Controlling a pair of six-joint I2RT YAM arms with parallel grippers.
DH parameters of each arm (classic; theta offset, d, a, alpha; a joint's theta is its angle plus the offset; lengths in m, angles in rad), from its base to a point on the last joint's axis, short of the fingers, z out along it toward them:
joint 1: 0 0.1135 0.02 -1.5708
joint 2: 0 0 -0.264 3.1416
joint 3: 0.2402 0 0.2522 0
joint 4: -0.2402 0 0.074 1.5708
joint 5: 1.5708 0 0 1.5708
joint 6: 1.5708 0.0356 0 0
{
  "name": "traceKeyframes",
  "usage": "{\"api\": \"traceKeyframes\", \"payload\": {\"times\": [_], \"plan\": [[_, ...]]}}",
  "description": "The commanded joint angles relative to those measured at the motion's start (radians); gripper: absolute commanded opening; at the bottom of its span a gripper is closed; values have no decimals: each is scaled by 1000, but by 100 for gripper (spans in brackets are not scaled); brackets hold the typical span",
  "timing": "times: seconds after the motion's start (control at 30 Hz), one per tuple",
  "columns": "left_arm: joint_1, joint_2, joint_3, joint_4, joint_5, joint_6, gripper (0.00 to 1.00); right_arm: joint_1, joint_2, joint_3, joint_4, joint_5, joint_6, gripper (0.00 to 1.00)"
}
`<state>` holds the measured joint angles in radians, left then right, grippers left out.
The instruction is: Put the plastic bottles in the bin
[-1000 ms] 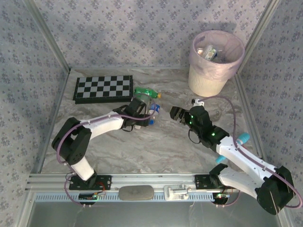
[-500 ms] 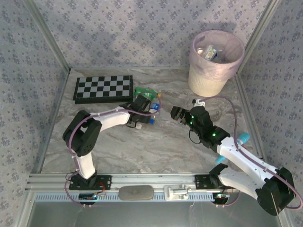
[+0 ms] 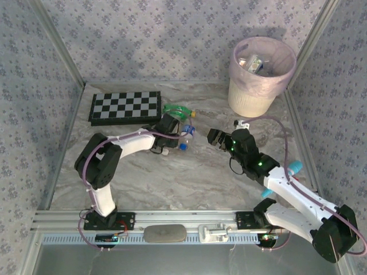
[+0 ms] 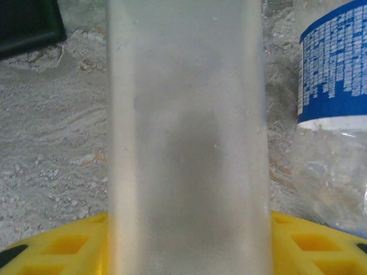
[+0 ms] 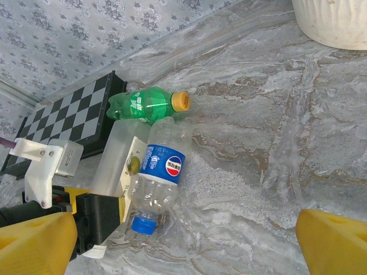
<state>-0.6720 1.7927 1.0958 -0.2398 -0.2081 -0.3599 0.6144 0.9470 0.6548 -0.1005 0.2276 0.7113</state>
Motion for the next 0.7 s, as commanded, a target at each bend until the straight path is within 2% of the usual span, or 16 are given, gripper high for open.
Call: {"api": "traceKeyframes", "payload": {"times": [0.0, 0.13, 0.43, 0.53, 0.67], "plan": [[5, -81, -36, 7, 14, -21, 50, 5, 6, 6, 22, -28, 10, 100], [5, -194, -112, 73, 54, -24, 50, -10, 32, 27, 69, -131, 2, 100], [-3, -475, -308, 309, 185, -24, 50, -27, 243, 160, 198, -502, 18, 98], [-15, -538, -355, 365, 204, -20, 50, -17, 317, 202, 252, -577, 40, 97], [-35, -592, -393, 399, 223, -16, 50, 2, 394, 247, 284, -611, 56, 98]]}}
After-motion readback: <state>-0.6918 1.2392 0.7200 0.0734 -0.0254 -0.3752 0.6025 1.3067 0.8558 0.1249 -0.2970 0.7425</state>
